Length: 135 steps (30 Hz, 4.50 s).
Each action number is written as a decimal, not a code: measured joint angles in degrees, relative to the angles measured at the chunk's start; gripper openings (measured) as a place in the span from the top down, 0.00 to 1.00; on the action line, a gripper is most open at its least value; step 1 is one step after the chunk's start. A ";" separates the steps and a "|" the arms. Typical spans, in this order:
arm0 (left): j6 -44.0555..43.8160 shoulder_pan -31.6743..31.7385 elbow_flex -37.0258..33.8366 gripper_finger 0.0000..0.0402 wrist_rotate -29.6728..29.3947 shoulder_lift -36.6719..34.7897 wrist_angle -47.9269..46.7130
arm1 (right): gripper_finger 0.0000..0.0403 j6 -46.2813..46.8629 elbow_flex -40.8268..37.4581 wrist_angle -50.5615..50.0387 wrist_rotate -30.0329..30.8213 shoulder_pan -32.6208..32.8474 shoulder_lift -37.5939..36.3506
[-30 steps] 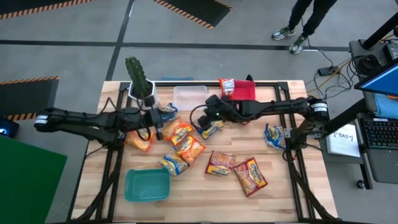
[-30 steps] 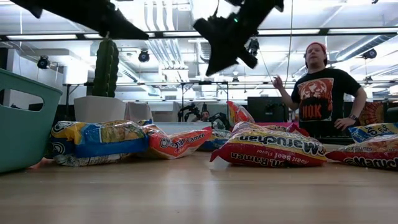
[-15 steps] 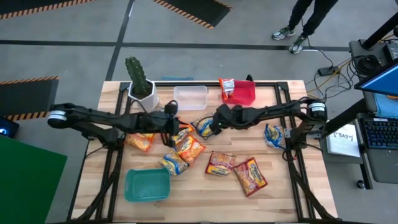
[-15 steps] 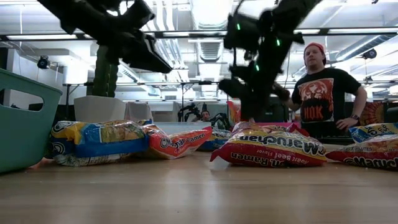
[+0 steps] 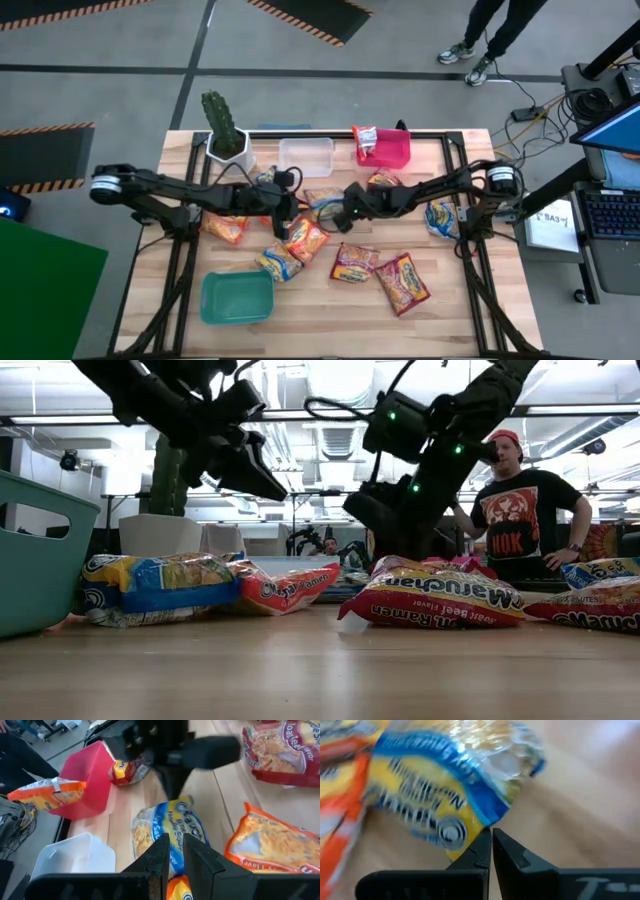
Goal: Sort Maruchan noodles
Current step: Put the blue noodle pack into the white bin
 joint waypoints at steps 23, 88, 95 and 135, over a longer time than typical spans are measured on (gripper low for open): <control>0.40 5.06 1.90 0.91 1.95 16.33 4.10 | 0.91 7.00 1.89 -4.87 -1.61 0.27 -6.73; -1.63 9.14 2.16 0.91 3.54 22.66 5.61 | 0.19 17.05 -11.46 22.71 3.42 -1.12 -6.60; -1.63 9.14 2.16 0.91 3.54 22.66 5.81 | 0.19 17.25 -11.41 27.85 3.20 -0.95 -2.88; -1.84 9.12 2.14 0.91 3.51 16.39 -0.15 | 0.97 11.64 -5.28 31.00 0.46 -1.71 2.07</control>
